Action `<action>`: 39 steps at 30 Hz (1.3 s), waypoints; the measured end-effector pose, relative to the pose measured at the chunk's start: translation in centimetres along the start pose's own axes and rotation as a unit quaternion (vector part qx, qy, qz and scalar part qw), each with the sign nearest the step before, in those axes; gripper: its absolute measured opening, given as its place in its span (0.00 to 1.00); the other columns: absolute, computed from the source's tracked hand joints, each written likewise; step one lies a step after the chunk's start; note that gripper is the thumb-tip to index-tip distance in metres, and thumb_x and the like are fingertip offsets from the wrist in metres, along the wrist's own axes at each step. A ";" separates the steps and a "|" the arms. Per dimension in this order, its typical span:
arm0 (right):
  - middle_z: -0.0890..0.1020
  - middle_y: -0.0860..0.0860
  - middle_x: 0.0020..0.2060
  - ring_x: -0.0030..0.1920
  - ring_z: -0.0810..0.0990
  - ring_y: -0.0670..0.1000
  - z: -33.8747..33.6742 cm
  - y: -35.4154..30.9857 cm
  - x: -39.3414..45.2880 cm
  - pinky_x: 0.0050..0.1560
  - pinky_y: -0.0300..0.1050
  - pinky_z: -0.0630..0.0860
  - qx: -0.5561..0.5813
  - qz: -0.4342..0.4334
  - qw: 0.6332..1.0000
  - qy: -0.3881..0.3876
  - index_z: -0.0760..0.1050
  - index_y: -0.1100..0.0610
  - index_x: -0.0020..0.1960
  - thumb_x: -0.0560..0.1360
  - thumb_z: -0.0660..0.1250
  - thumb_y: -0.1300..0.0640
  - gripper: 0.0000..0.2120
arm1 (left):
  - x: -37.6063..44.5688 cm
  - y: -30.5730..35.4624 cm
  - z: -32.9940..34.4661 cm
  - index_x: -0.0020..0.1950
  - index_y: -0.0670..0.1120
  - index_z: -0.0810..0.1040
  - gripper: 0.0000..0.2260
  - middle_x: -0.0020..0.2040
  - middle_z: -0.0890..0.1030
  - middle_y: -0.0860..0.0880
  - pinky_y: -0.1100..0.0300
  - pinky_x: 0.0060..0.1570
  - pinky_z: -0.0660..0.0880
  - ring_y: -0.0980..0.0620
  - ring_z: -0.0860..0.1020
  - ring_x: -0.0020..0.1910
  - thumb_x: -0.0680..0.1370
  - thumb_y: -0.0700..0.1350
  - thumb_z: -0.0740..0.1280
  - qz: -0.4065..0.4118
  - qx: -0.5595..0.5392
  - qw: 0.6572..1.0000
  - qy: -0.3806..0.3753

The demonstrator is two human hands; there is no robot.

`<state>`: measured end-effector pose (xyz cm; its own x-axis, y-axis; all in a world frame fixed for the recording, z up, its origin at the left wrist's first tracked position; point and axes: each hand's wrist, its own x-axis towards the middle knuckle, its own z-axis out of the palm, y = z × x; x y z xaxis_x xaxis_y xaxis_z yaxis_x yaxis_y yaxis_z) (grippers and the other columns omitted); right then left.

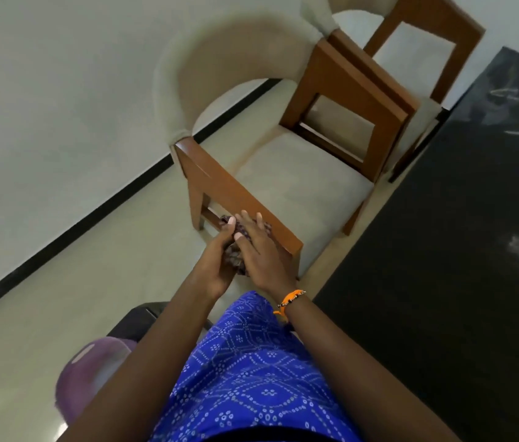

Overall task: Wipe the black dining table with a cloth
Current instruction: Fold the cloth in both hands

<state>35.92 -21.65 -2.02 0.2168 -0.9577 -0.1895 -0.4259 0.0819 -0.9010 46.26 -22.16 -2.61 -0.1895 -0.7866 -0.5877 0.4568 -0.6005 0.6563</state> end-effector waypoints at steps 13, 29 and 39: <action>0.71 0.55 0.68 0.63 0.73 0.51 1.0 -2.8 13.5 0.59 0.37 0.73 0.123 0.050 0.985 -0.108 0.67 0.54 0.69 0.80 0.59 0.54 0.18 | 1.7 10.6 -4.6 0.62 0.38 0.74 0.17 0.57 0.80 0.39 0.49 0.55 0.75 0.43 0.79 0.53 0.77 0.46 0.61 0.043 -0.172 0.977 0.116; 0.77 0.63 0.61 0.60 0.78 0.61 21.5 -13.8 41.1 0.56 0.54 0.78 0.294 0.214 0.919 -0.154 0.68 0.60 0.66 0.74 0.67 0.66 0.22 | 16.1 33.8 -28.8 0.56 0.40 0.78 0.15 0.48 0.83 0.38 0.48 0.47 0.78 0.41 0.81 0.46 0.78 0.49 0.61 -0.048 -0.193 0.965 0.173; 0.80 0.60 0.58 0.51 0.82 0.53 23.1 -20.7 56.3 0.41 0.41 0.80 0.341 0.207 0.912 -0.099 0.70 0.59 0.67 0.75 0.64 0.69 0.22 | 24.4 47.8 -34.6 0.56 0.40 0.76 0.13 0.45 0.84 0.41 0.49 0.40 0.81 0.43 0.84 0.44 0.77 0.47 0.61 -0.021 -0.185 0.980 0.077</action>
<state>77.23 -70.90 -3.05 0.3445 -0.7430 -0.5739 0.1234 0.6418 -0.7569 93.57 -65.05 -1.89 -0.0947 -0.7146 -0.6931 0.7406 -0.5158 0.4306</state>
